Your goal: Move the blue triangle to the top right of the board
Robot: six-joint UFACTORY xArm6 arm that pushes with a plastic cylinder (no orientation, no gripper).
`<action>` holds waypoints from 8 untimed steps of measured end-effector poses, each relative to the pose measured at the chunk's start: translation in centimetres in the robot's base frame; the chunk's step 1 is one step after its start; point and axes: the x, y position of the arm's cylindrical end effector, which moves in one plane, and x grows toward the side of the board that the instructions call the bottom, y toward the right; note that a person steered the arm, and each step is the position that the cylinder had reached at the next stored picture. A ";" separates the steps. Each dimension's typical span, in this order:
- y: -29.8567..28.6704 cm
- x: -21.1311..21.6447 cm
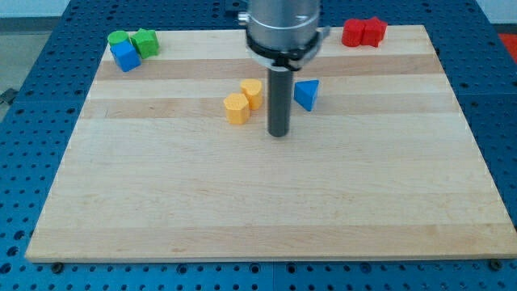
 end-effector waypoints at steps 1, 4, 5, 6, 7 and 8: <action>1.2 -3.7; 9.0 -8.5; 8.2 -6.7; 9.9 -5.9; 14.0 -7.9; 18.6 -11.2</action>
